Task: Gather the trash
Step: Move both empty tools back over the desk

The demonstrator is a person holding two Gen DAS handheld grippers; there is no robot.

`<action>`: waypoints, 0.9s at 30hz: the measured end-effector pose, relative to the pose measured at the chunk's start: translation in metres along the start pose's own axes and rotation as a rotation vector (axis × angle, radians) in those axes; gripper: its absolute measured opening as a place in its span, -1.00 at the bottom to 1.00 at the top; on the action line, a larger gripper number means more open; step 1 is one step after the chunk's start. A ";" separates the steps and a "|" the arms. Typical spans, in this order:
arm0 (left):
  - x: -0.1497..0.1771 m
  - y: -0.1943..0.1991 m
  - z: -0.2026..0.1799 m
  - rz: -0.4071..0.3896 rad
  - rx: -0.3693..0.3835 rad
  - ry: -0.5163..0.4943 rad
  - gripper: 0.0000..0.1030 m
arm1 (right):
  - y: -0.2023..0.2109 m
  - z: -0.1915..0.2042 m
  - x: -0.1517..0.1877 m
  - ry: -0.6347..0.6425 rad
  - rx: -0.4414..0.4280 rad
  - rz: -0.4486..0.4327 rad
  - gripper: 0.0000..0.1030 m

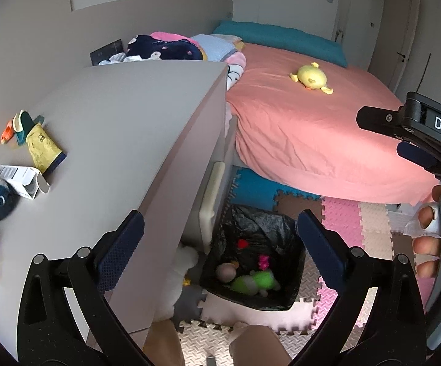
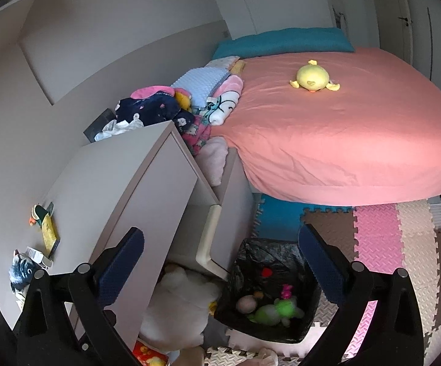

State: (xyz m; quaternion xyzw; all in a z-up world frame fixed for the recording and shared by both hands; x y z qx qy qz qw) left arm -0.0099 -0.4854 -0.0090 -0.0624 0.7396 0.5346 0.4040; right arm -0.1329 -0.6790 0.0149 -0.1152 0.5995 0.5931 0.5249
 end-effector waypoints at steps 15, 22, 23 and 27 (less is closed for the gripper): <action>-0.003 0.048 0.049 -0.049 -0.046 0.057 0.89 | 0.001 0.060 0.002 0.090 -0.081 0.010 0.96; -0.012 0.078 0.112 -0.062 -0.140 0.196 0.89 | 0.002 0.114 0.003 0.200 -0.133 0.002 0.96; -0.013 0.082 0.122 -0.064 -0.160 0.221 0.89 | 0.001 0.124 0.003 0.213 -0.147 0.002 0.96; -0.020 0.098 0.168 -0.077 -0.216 0.321 0.89 | 0.000 0.153 0.004 0.259 -0.187 0.003 0.96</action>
Point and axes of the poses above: each gripper's, at about its wrist camera, not at the fingertips, and y roughly against the way its jaws point, z to its left, x to its underside, the point moved 3 cm from there along -y, roughly the way its jaws point, and after that the axes turned 6 degrees about y, right-handed, at the moved point
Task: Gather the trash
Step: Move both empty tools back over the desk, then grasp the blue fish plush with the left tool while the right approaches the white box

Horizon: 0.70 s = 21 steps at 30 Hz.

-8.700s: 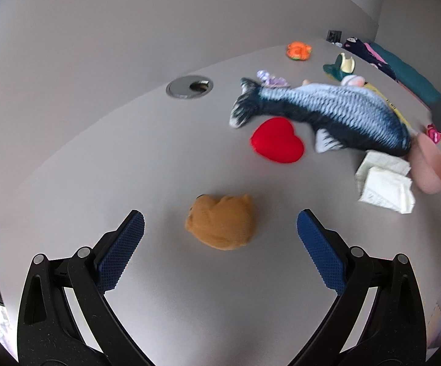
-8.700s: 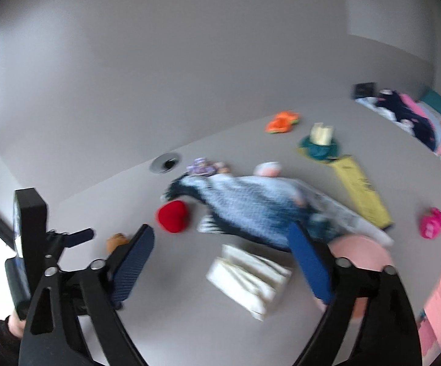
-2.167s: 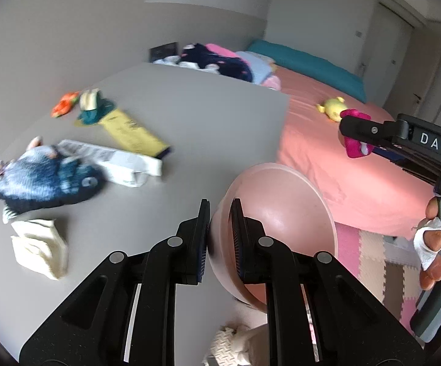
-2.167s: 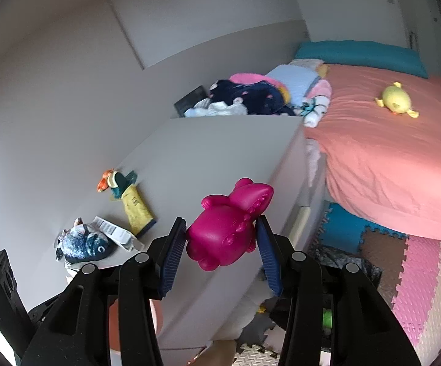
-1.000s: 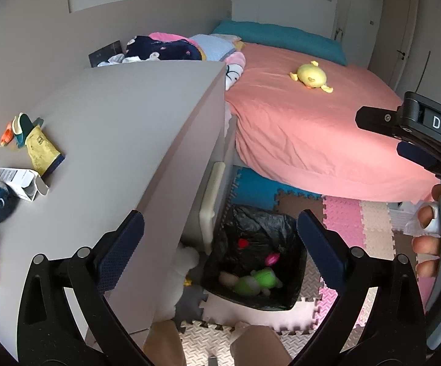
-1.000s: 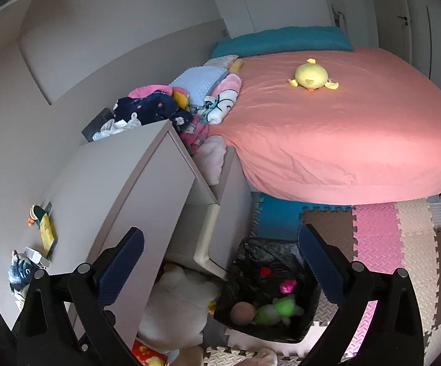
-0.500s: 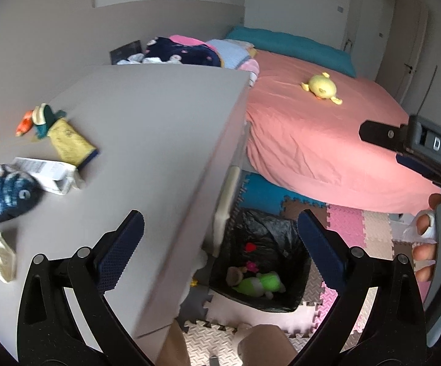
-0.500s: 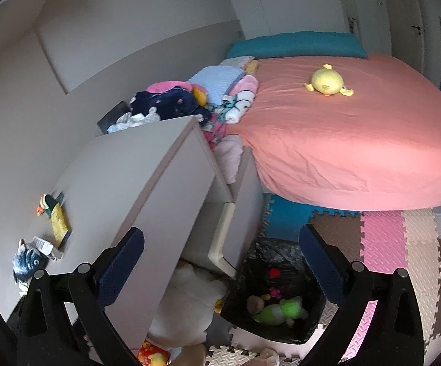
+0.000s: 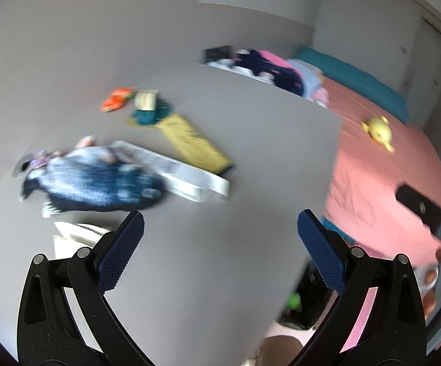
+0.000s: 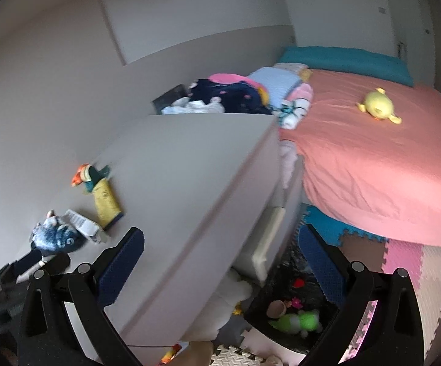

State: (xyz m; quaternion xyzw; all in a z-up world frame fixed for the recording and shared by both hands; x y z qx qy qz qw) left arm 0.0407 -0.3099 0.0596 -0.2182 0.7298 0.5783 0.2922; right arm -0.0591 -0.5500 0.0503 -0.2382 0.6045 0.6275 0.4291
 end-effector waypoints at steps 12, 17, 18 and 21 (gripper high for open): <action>-0.040 -0.019 0.121 0.038 -0.155 0.295 0.89 | -0.032 0.088 -0.014 0.126 -0.159 0.039 0.96; -0.041 -0.053 0.149 0.129 -0.188 0.387 0.89 | -0.042 0.109 -0.017 0.152 -0.190 0.051 0.96; -0.040 -0.061 0.152 0.151 -0.189 0.399 0.89 | -0.044 0.112 -0.017 0.158 -0.194 0.055 0.96; -0.036 -0.071 0.157 0.165 -0.173 0.425 0.88 | -0.050 0.118 -0.018 0.174 -0.201 0.065 0.96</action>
Point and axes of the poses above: each gripper's, at about its wrist camera, not at the fingertips, and y roughly against the way its jaws point, z to its left, x to its underside, the point moved 3 cm from there along -y, roughly the way its jaws point, and after that the axes turned 6 degrees about y, right-handed, at the moved point
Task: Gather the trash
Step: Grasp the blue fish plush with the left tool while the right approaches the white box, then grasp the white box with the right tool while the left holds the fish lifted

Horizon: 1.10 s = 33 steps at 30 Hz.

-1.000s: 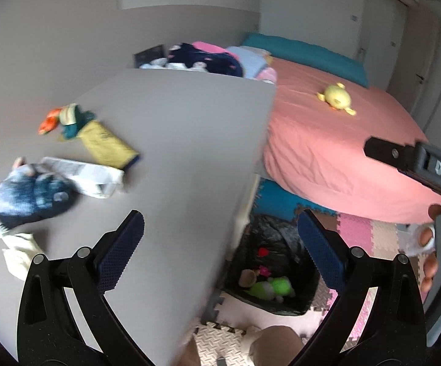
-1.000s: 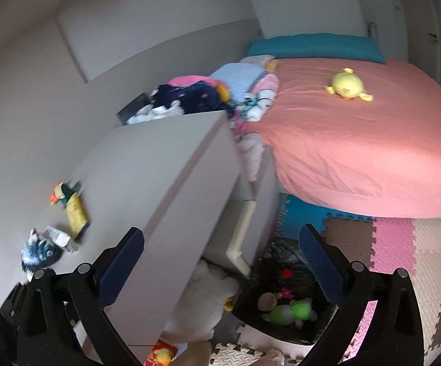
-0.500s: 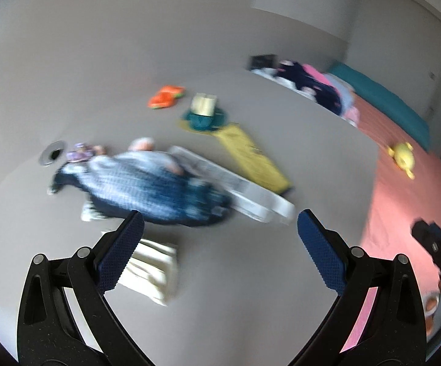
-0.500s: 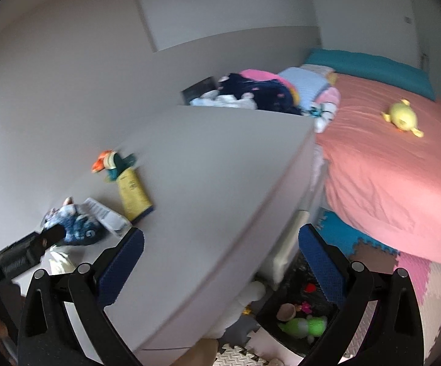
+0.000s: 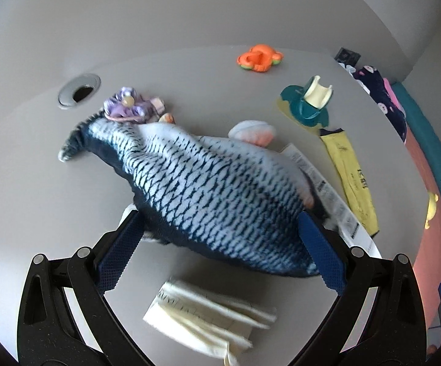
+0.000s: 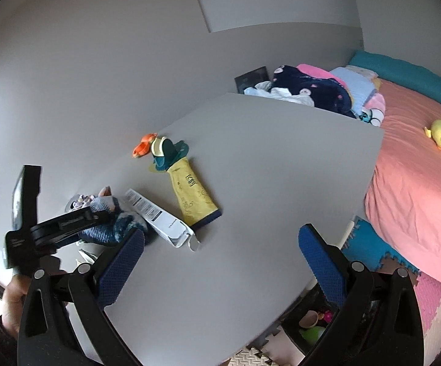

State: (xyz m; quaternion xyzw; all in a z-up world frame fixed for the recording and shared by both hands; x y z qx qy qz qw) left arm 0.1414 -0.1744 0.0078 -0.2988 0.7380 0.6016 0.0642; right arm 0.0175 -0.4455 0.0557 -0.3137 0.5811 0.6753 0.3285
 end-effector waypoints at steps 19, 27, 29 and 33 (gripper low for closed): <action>-0.016 0.056 0.034 -0.129 0.246 -0.182 -0.40 | -0.052 0.061 -0.004 0.165 -0.093 0.070 0.48; -0.020 0.097 0.061 -0.210 0.249 -0.234 -0.40 | -0.093 0.100 -0.013 0.326 -0.013 0.096 0.29; -0.021 0.101 0.068 -0.215 0.250 -0.223 -0.40 | -0.104 0.107 -0.017 0.339 -0.026 0.108 0.19; -0.023 0.103 0.079 -0.223 0.262 -0.198 -0.40 | -0.125 0.119 -0.020 0.375 -0.036 0.145 0.16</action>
Point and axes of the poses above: each gripper's, at about its wrist camera, not at the fingertips, and y roughly against the way its jaws point, z to its left, x to its underside, the point moved 3 cm from there along -y, roughly the way its jaws point, and after that the axes turned 6 degrees about y, right-handed, at the moved point
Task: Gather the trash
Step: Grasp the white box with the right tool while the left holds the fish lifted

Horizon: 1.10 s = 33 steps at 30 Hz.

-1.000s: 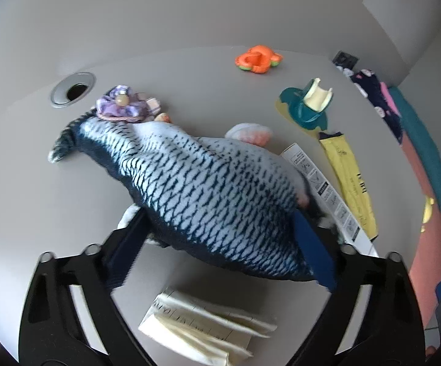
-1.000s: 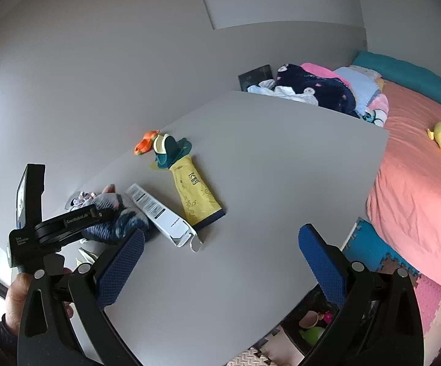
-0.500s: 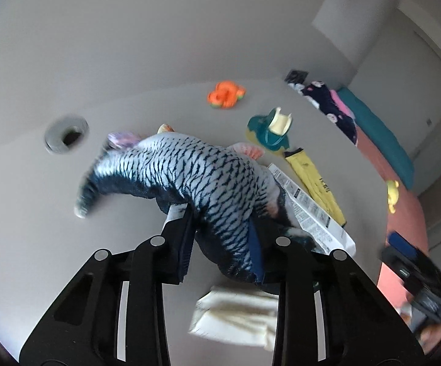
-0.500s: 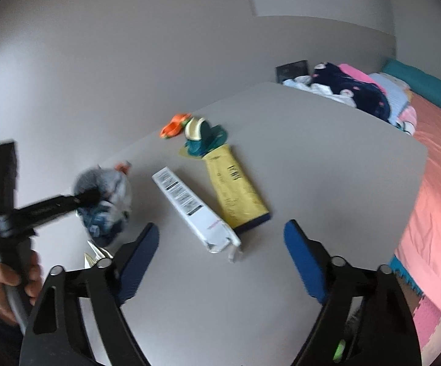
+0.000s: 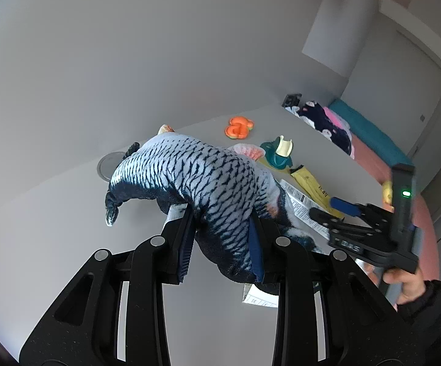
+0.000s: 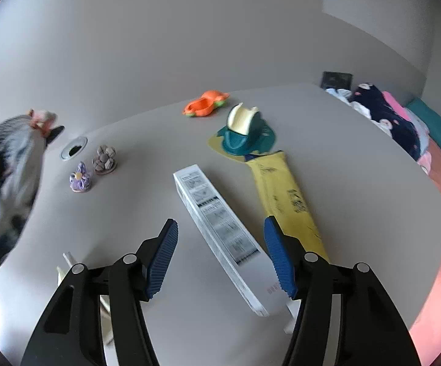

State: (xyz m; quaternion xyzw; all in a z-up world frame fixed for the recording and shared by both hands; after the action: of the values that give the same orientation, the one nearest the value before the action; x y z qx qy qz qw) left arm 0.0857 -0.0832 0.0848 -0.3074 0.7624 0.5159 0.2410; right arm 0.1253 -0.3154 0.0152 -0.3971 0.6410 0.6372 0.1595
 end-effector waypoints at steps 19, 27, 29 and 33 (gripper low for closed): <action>0.004 0.011 -0.003 -0.051 0.044 -0.030 -0.40 | 0.020 -0.005 0.004 -0.107 -0.070 -0.048 -0.45; 0.001 0.034 -0.030 -0.061 0.098 -0.056 -0.40 | 0.080 -0.016 0.008 -0.143 -0.075 -0.138 -0.44; 0.002 0.040 -0.041 -0.066 0.108 -0.076 -0.40 | 0.097 -0.021 0.013 -0.156 -0.076 -0.162 -0.44; 0.009 0.047 -0.068 -0.066 0.135 -0.115 -0.40 | 0.124 -0.034 0.027 -0.178 -0.059 -0.199 -0.44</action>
State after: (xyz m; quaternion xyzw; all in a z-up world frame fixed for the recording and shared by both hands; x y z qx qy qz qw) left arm 0.0418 -0.1358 0.1328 -0.2853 0.7699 0.4720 0.3212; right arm 0.0299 -0.3719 0.0863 -0.4049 0.5626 0.6697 0.2665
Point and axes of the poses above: each gripper's, at about its wrist camera, not at the fingertips, and y roughly against the way its jaws point, z to its left, x to its underside, the point moved 3 cm from there along -y, roughly the way its jaws point, and after that the axes turned 6 degrees about y, right-handed, at the moved point
